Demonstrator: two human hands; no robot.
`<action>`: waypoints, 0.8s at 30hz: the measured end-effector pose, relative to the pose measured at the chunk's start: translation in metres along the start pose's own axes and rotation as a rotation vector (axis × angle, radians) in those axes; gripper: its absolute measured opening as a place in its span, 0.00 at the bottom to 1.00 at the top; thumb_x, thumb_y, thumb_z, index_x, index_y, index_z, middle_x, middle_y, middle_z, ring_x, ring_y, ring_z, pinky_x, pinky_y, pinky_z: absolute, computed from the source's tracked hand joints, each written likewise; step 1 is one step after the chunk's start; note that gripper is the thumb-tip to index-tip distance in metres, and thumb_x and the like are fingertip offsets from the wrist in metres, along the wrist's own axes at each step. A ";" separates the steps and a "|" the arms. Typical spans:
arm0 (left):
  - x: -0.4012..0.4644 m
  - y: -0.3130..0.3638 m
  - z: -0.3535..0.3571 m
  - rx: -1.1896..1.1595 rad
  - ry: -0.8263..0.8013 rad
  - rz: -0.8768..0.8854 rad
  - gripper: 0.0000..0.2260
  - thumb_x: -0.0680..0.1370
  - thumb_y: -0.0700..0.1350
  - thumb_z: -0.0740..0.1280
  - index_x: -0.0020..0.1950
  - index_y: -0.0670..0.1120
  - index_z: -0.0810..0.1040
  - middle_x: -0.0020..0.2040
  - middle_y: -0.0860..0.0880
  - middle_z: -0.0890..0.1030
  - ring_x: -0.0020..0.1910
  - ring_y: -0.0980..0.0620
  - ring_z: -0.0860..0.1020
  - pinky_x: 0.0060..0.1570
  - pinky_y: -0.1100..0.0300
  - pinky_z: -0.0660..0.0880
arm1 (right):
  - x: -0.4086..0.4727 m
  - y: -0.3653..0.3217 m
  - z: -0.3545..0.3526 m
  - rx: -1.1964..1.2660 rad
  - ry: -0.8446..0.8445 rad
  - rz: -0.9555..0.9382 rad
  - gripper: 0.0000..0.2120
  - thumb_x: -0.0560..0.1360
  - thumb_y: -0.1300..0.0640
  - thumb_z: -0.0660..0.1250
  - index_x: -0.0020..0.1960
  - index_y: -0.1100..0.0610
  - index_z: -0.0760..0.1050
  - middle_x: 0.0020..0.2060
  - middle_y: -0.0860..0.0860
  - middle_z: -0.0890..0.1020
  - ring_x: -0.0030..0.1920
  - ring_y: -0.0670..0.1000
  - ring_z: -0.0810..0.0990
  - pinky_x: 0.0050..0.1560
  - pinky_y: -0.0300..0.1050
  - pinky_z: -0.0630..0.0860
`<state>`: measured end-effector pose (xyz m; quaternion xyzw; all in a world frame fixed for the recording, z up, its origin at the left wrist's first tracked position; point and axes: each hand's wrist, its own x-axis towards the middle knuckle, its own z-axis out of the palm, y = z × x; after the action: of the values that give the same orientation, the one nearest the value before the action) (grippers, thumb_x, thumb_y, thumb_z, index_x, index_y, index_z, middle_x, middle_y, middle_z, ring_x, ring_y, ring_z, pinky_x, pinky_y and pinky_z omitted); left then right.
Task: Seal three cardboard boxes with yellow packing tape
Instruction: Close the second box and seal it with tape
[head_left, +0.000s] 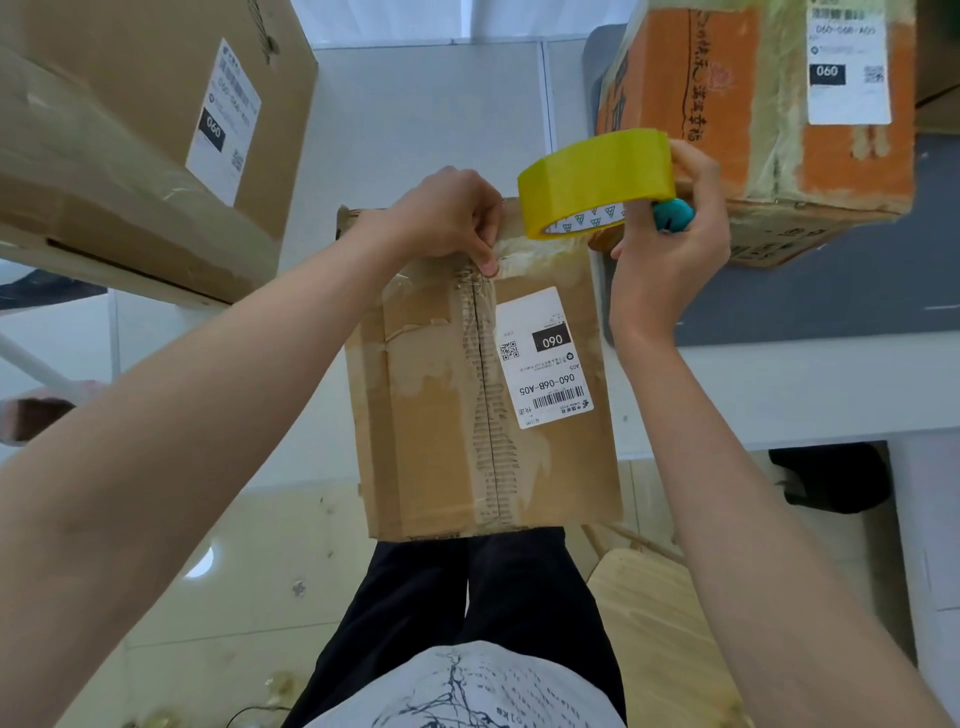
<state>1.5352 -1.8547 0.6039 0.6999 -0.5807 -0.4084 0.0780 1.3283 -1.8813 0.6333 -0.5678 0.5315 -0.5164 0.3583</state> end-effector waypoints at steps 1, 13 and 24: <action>0.000 -0.001 -0.001 -0.012 0.002 0.001 0.16 0.61 0.47 0.85 0.38 0.46 0.80 0.30 0.56 0.74 0.29 0.60 0.69 0.35 0.58 0.64 | 0.002 -0.001 0.000 0.017 -0.002 0.023 0.09 0.76 0.60 0.72 0.56 0.58 0.81 0.43 0.49 0.83 0.36 0.57 0.79 0.33 0.55 0.79; -0.009 0.008 -0.001 -0.018 0.180 -0.124 0.23 0.66 0.46 0.82 0.51 0.48 0.72 0.40 0.54 0.78 0.41 0.48 0.77 0.40 0.52 0.72 | -0.004 -0.013 0.000 0.387 0.026 0.529 0.08 0.74 0.68 0.68 0.46 0.57 0.75 0.31 0.52 0.71 0.24 0.49 0.64 0.27 0.42 0.66; -0.075 0.075 0.015 -1.344 0.282 -0.271 0.19 0.79 0.54 0.71 0.56 0.38 0.83 0.48 0.42 0.86 0.48 0.48 0.86 0.53 0.58 0.81 | -0.015 -0.016 0.004 0.432 0.075 0.672 0.09 0.74 0.67 0.70 0.44 0.54 0.77 0.32 0.49 0.74 0.25 0.47 0.66 0.27 0.41 0.66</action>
<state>1.4699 -1.8073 0.6740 0.6124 -0.0944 -0.5905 0.5170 1.3370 -1.8641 0.6443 -0.2546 0.5795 -0.4906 0.5989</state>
